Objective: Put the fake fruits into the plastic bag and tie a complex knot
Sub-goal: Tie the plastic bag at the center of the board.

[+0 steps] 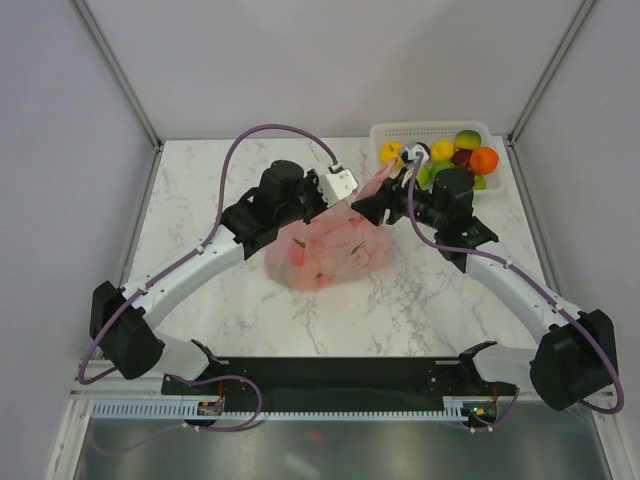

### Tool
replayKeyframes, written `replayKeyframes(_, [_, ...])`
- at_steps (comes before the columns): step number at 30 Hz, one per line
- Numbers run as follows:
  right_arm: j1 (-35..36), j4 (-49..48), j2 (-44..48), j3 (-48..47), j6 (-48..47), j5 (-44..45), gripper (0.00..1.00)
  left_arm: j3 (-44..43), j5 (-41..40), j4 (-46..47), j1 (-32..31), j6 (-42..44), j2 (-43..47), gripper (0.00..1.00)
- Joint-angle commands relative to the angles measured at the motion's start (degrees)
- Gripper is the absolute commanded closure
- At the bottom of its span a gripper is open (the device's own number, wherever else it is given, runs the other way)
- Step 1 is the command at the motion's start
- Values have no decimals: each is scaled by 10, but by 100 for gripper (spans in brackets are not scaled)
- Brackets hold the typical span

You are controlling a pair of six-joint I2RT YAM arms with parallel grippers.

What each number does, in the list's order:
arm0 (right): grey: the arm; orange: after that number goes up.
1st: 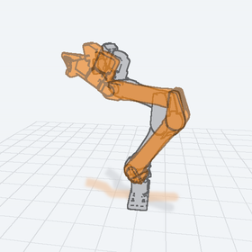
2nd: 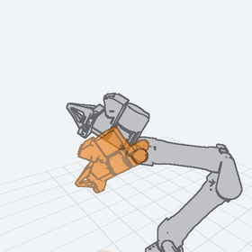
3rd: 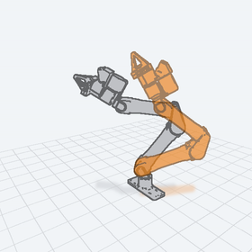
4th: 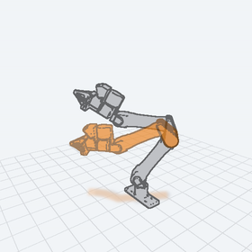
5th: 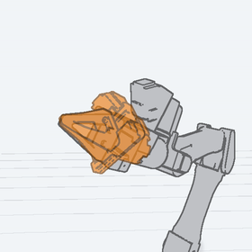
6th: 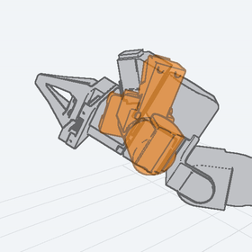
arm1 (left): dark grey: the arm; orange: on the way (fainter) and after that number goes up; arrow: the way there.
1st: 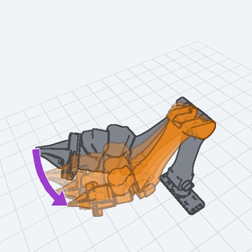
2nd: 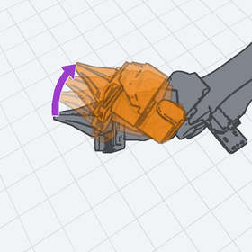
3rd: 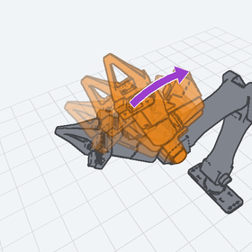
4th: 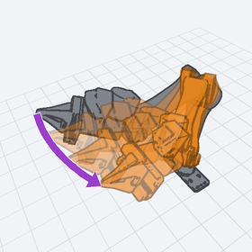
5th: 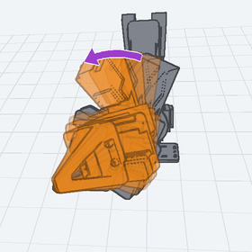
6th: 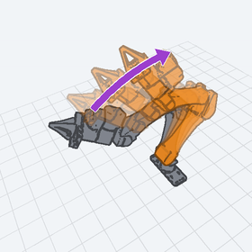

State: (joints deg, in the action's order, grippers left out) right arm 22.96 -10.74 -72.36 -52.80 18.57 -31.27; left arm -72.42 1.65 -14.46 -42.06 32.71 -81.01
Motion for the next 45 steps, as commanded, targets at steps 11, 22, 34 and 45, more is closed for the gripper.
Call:
replayKeyframes(11, [-4, 25, 90, 19, -13, 25, 52, -18, 18, 6, 15, -25, 23, 98])
replayKeyframes(22, [-4, 6, 49, 3, 0, 2, 69, -12, 22, 5, 19, -27, 38, 98])
replayKeyframes(34, [-4, 3, 6, -40, 18, 10, 100, 29, 85, 15, 13, 66, 57, 98])
replayKeyframes(45, [-4, 49, -51, -103, 1, -37, 100, 25, 18, 15, -16, 122, 23, 98])
